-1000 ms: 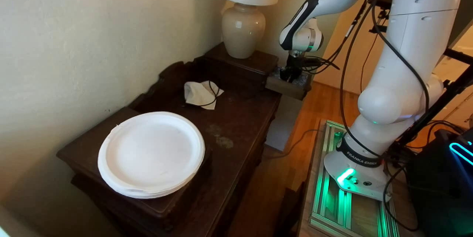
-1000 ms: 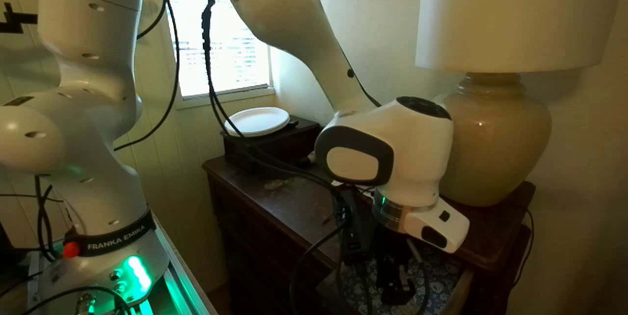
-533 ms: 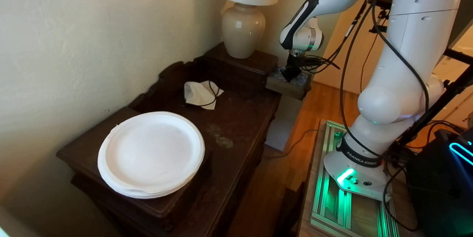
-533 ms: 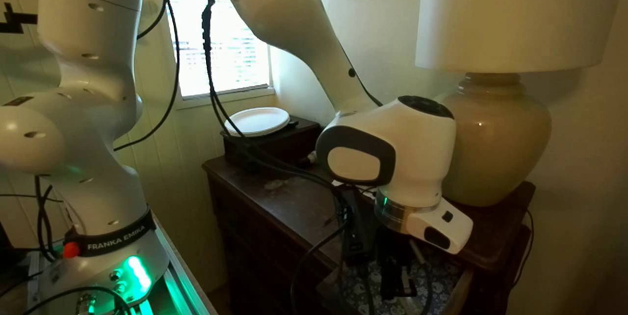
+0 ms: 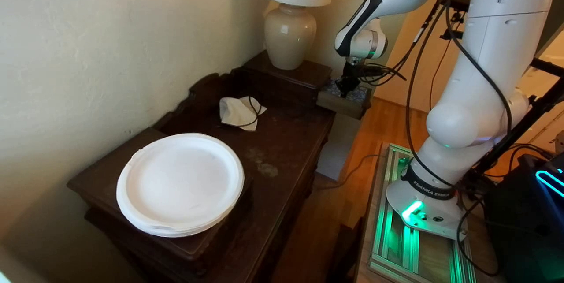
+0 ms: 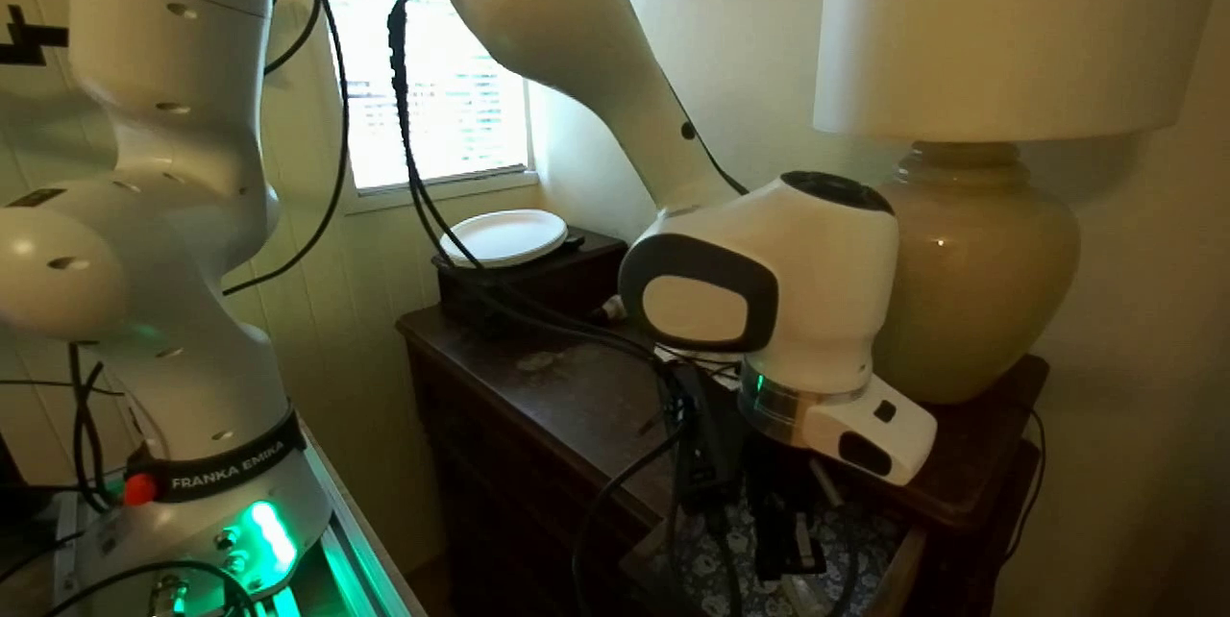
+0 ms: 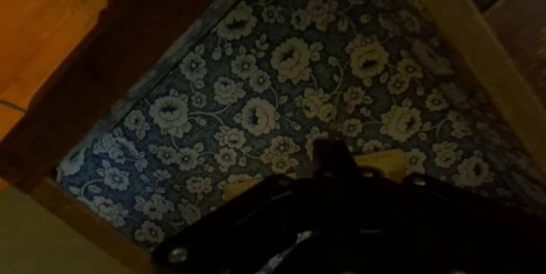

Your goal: Remove the brown sachet from the open drawer and put it on the table

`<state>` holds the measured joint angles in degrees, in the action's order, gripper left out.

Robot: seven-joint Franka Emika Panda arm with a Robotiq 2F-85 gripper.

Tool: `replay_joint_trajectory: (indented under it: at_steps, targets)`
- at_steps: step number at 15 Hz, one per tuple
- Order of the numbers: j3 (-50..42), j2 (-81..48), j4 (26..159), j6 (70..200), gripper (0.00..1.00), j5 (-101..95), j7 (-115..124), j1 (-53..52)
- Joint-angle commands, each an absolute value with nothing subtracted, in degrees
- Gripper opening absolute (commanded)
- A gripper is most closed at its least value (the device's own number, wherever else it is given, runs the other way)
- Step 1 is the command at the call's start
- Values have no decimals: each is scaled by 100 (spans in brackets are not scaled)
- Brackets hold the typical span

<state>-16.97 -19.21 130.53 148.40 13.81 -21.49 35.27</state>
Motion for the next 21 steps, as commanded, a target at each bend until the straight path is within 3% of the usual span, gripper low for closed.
replay_joint_trajectory:
  at_steps: [1, 10, 21]
  targets:
    - [-1786, -1240, 13356, 14712, 4, 1264, -2210, 3559]
    - [-2010, 146, 13754, 14357, 3, 1232, -2582, 3240]
    - [-1742, 689, 14210, 13929, 2, 1766, -4181, 1573]
